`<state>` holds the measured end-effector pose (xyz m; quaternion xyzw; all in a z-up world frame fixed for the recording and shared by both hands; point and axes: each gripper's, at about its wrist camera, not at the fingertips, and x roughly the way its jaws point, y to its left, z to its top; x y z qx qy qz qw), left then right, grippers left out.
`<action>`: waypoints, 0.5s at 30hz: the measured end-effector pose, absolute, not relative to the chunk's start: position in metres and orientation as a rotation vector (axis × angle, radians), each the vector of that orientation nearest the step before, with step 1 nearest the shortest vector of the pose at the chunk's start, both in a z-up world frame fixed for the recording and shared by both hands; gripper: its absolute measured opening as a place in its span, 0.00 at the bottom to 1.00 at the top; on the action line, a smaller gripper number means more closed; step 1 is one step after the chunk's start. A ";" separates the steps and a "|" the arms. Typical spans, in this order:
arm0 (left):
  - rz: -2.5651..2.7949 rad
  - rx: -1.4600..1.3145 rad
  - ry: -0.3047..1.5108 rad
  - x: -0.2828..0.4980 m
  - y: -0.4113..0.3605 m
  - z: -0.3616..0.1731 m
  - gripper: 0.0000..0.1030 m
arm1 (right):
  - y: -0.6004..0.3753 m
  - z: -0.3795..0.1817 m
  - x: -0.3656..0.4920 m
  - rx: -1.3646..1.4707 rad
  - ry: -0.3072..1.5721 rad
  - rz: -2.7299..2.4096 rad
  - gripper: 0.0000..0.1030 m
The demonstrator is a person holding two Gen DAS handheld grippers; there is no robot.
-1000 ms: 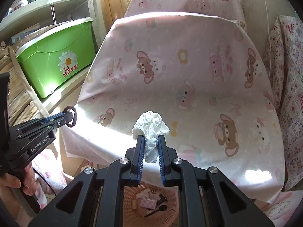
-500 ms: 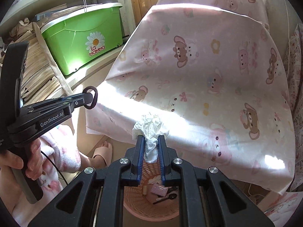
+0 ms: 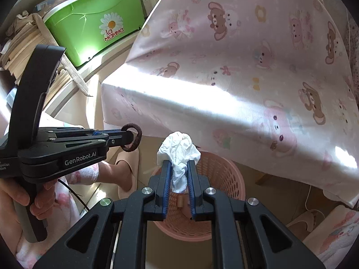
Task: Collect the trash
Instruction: 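Carry the hair tie and tissue in both tools over the wastebasket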
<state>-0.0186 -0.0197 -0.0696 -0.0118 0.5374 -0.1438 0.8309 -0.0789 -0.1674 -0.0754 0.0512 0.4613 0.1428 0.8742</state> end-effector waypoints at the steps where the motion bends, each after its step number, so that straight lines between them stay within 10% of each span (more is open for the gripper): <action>1: -0.306 -0.019 1.157 -0.019 -0.023 -0.074 0.05 | -0.169 -0.081 -0.078 0.118 0.979 0.294 0.14; 15: -0.286 -0.017 1.477 -0.018 -0.052 -0.160 0.05 | -0.191 -0.166 -0.058 0.217 1.232 0.209 0.15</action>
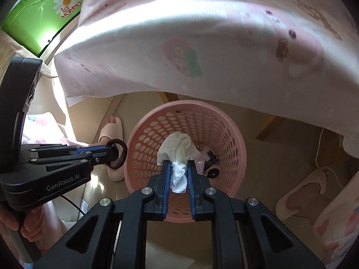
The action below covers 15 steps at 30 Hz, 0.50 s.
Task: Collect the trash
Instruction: 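Carry the hair tie and tissue in both tools over the wastebasket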
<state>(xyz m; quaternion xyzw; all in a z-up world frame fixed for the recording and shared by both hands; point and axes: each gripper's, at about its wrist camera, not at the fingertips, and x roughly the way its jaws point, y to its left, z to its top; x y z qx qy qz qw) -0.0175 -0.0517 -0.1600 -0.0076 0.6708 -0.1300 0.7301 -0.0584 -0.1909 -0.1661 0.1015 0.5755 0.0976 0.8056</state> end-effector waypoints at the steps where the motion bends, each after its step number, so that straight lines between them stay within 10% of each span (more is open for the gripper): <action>1: -0.283 -0.011 1.485 -0.017 -0.053 -0.164 0.05 | -0.193 -0.173 -0.056 0.227 1.250 0.208 0.15; 15: -0.231 0.031 1.557 -0.002 -0.061 -0.218 0.06 | -0.190 -0.241 -0.038 0.171 1.372 0.150 0.16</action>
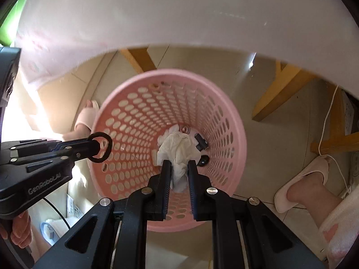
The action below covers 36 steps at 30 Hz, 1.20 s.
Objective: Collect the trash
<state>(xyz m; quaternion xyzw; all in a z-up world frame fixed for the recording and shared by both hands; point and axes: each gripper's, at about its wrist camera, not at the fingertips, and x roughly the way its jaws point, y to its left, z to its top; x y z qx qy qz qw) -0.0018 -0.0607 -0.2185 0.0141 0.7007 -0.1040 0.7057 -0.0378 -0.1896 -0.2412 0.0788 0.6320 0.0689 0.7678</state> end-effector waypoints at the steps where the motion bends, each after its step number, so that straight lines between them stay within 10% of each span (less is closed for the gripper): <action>1: -0.228 0.045 1.558 -0.002 -0.061 -0.221 0.06 | -0.189 -0.243 -0.038 0.165 1.370 0.149 0.16; 6: -0.228 0.037 1.517 -0.003 -0.058 -0.216 0.40 | -0.192 -0.243 -0.039 0.138 1.351 0.110 0.25; 11: -0.166 0.125 1.424 -0.006 -0.060 -0.200 0.42 | -0.205 -0.223 -0.040 0.168 1.273 0.082 0.54; 36: -0.195 0.115 0.865 -0.041 -0.053 -0.036 0.91 | -0.229 -0.037 -0.096 0.107 0.711 0.000 0.78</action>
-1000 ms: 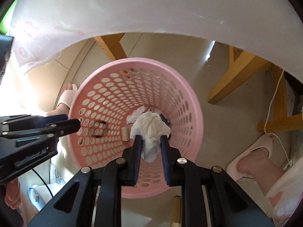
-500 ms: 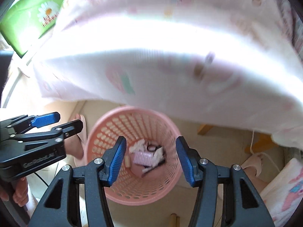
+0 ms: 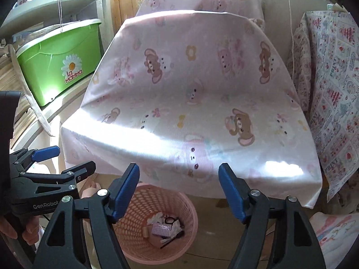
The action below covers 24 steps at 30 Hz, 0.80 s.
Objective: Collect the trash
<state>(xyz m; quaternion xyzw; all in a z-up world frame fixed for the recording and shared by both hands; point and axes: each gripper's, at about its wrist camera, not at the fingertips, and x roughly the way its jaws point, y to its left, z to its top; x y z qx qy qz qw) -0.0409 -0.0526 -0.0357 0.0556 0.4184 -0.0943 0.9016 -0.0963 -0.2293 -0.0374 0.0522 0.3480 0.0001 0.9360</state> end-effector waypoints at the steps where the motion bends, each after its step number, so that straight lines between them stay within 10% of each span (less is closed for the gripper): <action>1: -0.194 0.117 0.849 -0.043 -0.053 -0.033 0.91 | -0.231 -0.031 -0.099 0.116 0.695 -0.008 0.80; 24: -0.182 0.069 0.716 -0.051 -0.040 -0.007 0.99 | -0.253 -0.005 -0.113 0.123 0.580 -0.110 0.87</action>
